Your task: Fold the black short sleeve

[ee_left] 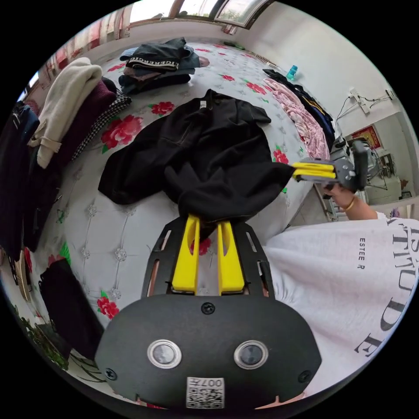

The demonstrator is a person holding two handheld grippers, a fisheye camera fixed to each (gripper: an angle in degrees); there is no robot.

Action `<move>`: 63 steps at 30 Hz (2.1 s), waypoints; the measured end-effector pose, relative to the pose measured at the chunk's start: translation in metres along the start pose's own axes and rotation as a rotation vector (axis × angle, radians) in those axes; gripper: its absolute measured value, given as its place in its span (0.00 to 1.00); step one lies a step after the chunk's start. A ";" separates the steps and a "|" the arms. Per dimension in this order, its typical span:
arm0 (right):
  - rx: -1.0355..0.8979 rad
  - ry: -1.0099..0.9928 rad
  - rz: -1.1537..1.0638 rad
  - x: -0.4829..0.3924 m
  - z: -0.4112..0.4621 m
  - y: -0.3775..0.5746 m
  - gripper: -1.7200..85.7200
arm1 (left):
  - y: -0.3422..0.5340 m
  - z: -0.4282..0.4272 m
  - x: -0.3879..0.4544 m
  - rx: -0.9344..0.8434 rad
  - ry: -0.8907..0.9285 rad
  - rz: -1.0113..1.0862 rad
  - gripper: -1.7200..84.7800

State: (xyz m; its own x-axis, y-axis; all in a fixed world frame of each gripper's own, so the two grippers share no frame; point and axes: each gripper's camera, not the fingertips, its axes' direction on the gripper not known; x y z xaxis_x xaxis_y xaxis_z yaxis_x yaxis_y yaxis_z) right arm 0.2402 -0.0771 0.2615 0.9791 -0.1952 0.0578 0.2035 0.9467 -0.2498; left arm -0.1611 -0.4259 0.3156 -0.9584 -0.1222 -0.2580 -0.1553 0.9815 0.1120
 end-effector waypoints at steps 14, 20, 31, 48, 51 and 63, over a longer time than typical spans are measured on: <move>0.082 -0.022 0.235 0.064 -0.038 0.031 0.03 | 0.059 0.074 0.025 -0.140 0.000 -0.050 0.16; 0.084 -0.032 0.236 0.071 -0.047 0.043 0.03 | 0.062 0.084 0.024 -0.105 -0.019 -0.051 0.16; 0.206 -0.053 0.242 0.068 -0.123 0.094 0.02 | 0.103 0.006 0.058 0.093 -0.129 0.005 0.02; 0.393 -0.014 0.082 0.073 -0.273 0.068 0.02 | 0.198 -0.201 0.030 0.745 -0.100 -0.029 0.01; 0.339 0.191 -0.035 0.072 -0.284 0.012 0.02 | 0.166 -0.219 0.011 0.775 -0.093 -0.075 0.01; 0.746 0.285 -0.367 -0.011 -0.399 0.066 0.02 | 0.303 -0.333 0.095 1.187 -0.287 0.157 0.01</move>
State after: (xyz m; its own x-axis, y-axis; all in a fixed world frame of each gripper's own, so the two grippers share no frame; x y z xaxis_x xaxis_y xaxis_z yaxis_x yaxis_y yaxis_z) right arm 0.2450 -0.1146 -0.1413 0.8372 -0.4824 -0.2576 0.5462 0.7126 0.4403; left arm -0.3791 -0.1894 0.6444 -0.8365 -0.1014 -0.5385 0.4143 0.5262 -0.7426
